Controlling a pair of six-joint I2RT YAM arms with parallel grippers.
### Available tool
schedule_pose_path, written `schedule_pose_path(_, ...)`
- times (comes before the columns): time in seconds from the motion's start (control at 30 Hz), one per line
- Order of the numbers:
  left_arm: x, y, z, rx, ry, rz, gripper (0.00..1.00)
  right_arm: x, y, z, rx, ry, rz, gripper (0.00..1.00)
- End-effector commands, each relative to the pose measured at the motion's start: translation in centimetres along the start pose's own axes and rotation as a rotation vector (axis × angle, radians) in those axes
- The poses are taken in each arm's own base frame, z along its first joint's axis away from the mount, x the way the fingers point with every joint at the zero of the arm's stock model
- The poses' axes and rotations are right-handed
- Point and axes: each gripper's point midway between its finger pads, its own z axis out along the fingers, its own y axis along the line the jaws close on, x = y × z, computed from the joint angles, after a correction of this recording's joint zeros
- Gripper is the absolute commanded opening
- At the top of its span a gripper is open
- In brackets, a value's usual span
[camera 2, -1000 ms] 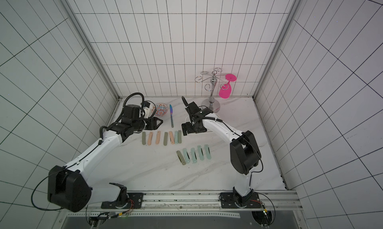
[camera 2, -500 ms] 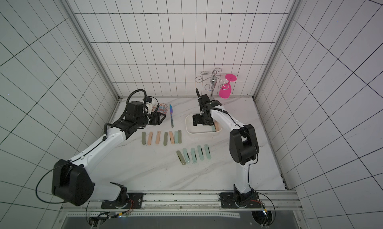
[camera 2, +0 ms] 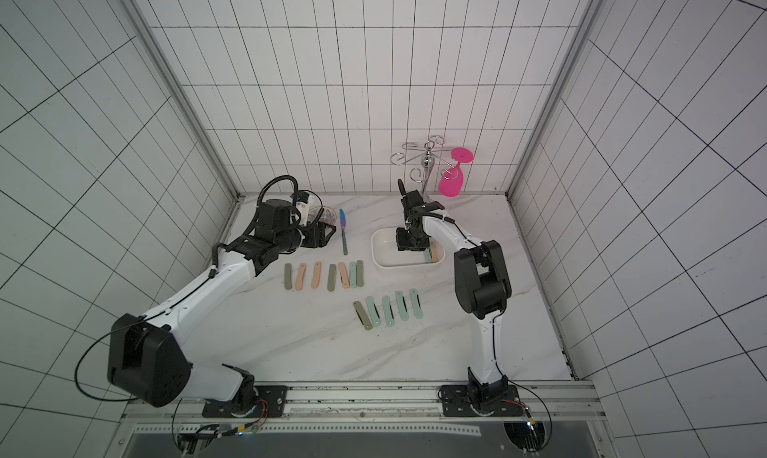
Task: Take the fruit knife out of the storage box
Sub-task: Pick up the fruit knife from the storage box.
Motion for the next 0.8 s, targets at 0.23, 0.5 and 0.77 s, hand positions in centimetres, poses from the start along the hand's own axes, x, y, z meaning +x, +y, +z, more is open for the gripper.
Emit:
schedule_pose_path(0.23, 0.2, -0.3, 0.8, 0.028, 0.011, -0.03, 0.74, -1.0, -3.4, 0.8, 0.105, -0.019, 0.023, 0.51)
schedule_pose_path(0.5, 0.3, -0.5, 1.1, 0.05, 0.012, -0.059, 0.77, -0.8, -5.8, 1.4, 0.199, -0.026, 0.035, 0.54)
schedule_pose_path(0.77, 0.5, -0.6, 1.0, 0.055, 0.014, -0.07, 0.78, 0.1, -7.8, 2.9, 0.239, -0.004, 0.068, 0.55)
